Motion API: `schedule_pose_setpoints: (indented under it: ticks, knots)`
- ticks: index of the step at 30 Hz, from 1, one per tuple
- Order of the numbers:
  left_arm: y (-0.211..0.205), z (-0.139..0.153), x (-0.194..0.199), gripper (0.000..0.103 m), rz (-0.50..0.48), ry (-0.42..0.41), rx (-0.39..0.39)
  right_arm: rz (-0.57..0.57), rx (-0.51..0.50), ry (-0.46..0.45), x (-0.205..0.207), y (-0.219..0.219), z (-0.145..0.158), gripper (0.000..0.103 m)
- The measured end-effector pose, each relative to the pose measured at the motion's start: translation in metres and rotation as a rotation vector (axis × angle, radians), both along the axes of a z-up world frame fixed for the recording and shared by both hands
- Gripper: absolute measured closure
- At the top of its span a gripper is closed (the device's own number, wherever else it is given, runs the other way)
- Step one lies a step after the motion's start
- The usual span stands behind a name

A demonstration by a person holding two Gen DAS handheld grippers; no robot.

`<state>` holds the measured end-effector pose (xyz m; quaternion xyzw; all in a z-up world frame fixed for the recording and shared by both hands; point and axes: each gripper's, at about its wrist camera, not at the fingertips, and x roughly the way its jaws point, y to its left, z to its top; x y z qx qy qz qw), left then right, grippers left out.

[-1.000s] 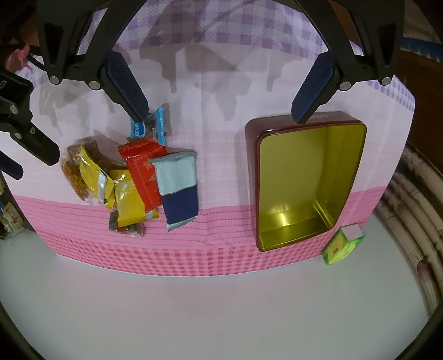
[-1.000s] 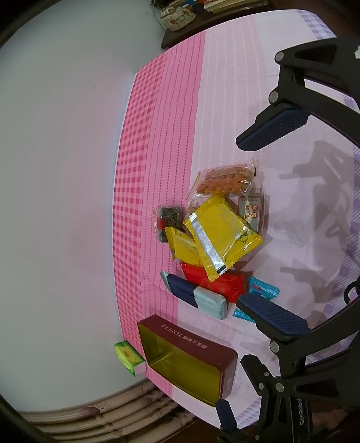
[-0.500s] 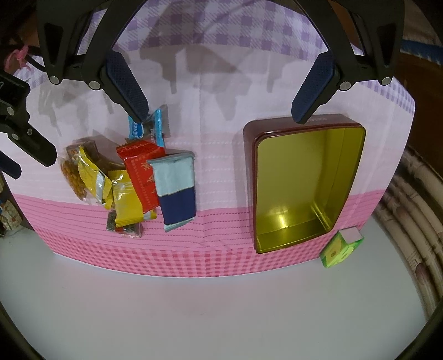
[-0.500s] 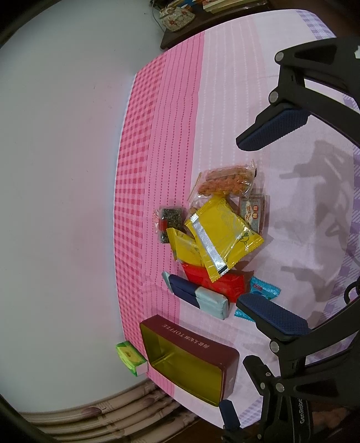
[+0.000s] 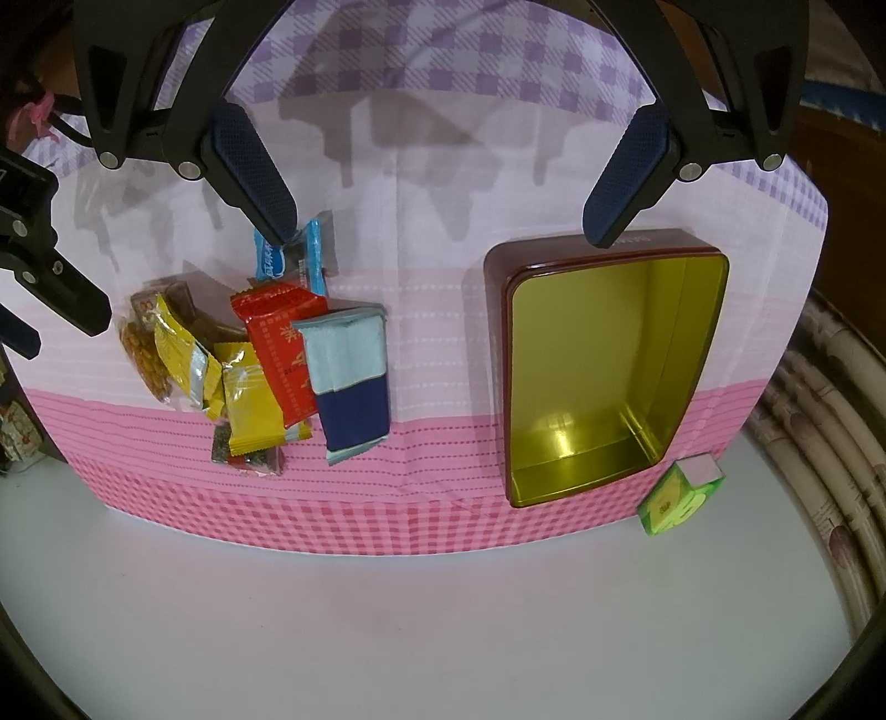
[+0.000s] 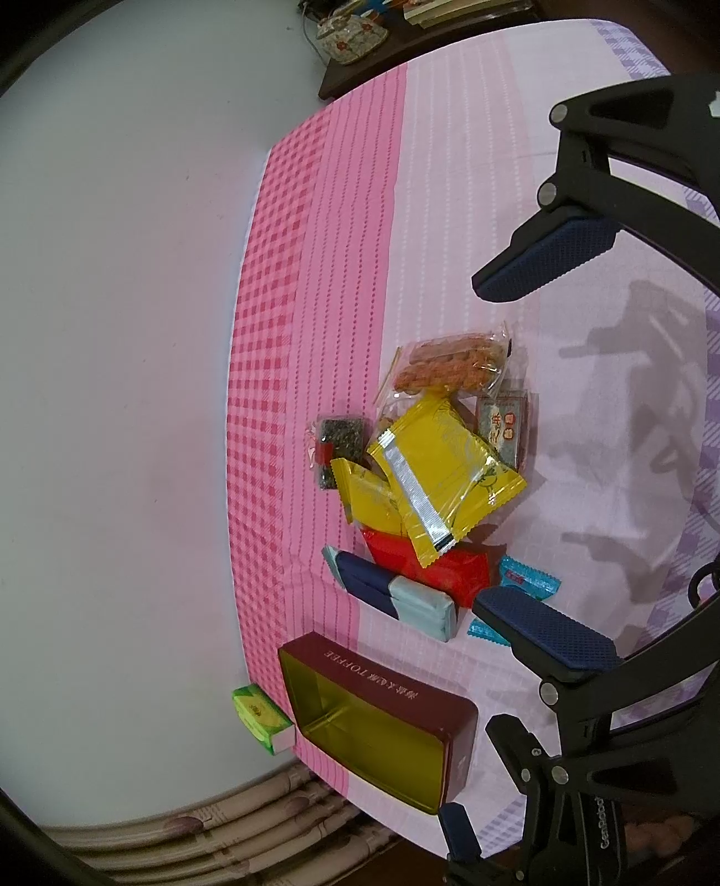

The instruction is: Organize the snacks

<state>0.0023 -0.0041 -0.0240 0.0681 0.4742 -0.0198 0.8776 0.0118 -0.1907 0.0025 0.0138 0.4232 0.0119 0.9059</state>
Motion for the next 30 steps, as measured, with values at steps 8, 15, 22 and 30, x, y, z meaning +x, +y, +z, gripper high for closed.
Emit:
schedule_pose_setpoints:
  ticks: [8, 15, 22, 30]
  knots:
    - [0.0, 0.0, -0.001, 0.0, -0.001, 0.004, -0.001, -0.005, 0.003, 0.004, 0.0, -0.002, -0.001, 0.001]
    - [0.0, 0.0, 0.0, 0.0, -0.002, 0.008, -0.004, -0.006, 0.003, 0.005, 0.001, -0.003, -0.001, 0.001]
    - [0.0, 0.0, 0.0, 0.0, -0.006, 0.012, -0.008, -0.009, 0.003, 0.008, 0.001, -0.005, 0.0, 0.001]
    - [-0.002, -0.004, 0.001, 0.0, -0.035, 0.018, -0.026, -0.035, -0.007, 0.013, 0.003, -0.013, -0.001, 0.001]
